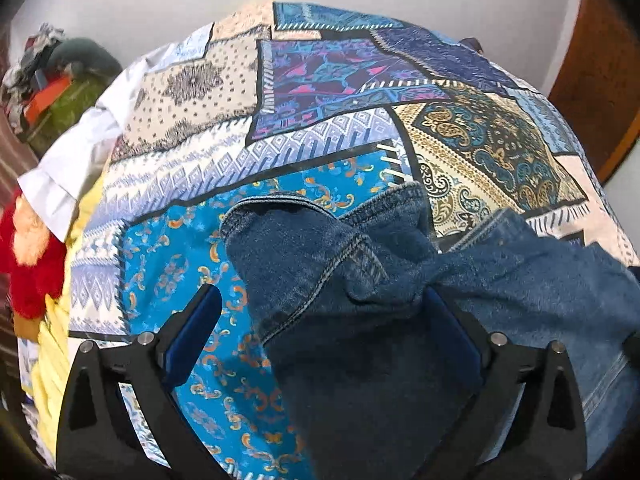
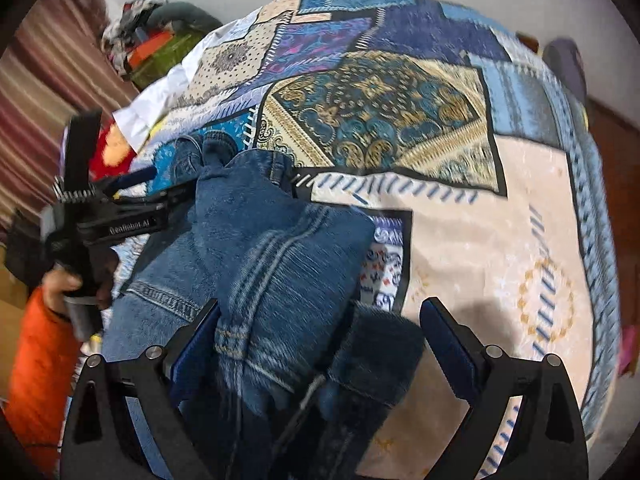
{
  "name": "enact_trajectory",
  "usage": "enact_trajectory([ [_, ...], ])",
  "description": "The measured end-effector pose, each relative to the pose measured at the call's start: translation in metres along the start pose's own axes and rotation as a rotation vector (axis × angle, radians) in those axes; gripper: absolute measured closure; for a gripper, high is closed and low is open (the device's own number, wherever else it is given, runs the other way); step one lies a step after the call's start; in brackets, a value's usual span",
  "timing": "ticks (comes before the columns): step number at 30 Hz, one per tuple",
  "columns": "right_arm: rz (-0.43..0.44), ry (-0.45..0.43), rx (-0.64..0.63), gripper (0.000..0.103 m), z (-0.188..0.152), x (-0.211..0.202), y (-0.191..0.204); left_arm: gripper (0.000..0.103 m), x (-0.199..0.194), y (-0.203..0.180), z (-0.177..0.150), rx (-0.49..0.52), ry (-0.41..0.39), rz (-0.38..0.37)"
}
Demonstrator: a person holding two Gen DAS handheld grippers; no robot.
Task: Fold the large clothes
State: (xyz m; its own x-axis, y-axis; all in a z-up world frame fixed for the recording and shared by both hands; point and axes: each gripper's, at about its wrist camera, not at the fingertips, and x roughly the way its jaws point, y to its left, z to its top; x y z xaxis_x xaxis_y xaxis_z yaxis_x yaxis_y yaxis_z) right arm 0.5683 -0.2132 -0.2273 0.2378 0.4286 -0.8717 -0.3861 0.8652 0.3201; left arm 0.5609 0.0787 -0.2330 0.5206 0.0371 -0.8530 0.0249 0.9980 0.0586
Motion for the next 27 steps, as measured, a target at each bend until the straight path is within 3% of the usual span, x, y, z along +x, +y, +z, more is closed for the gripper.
enact_trajectory([
  [5,-0.017,-0.028,-0.041,0.007,-0.01,-0.023,0.006,0.001,-0.037,0.0,-0.018,0.119,-0.019,0.039],
  [10,0.002,-0.058,-0.081,0.007,-0.021,-0.045,0.017,0.001,-0.083,0.005,-0.045,0.157,-0.042,-0.013],
  [16,0.062,0.024,-0.013,0.007,-0.038,-0.027,0.01,0.001,-0.087,0.015,-0.09,0.019,0.081,-0.261],
  [21,0.14,0.104,0.084,0.007,-0.047,-0.004,-0.006,0.001,-0.065,0.029,-0.105,-0.174,0.159,-0.455],
  [24,0.188,0.133,0.108,0.007,-0.044,0.007,-0.009,0.0,-0.045,0.031,-0.104,-0.265,0.208,-0.534],
  [27,0.247,0.185,0.141,0.006,-0.037,0.025,-0.011,0.0,-0.031,0.027,-0.1,-0.291,0.23,-0.583],
])
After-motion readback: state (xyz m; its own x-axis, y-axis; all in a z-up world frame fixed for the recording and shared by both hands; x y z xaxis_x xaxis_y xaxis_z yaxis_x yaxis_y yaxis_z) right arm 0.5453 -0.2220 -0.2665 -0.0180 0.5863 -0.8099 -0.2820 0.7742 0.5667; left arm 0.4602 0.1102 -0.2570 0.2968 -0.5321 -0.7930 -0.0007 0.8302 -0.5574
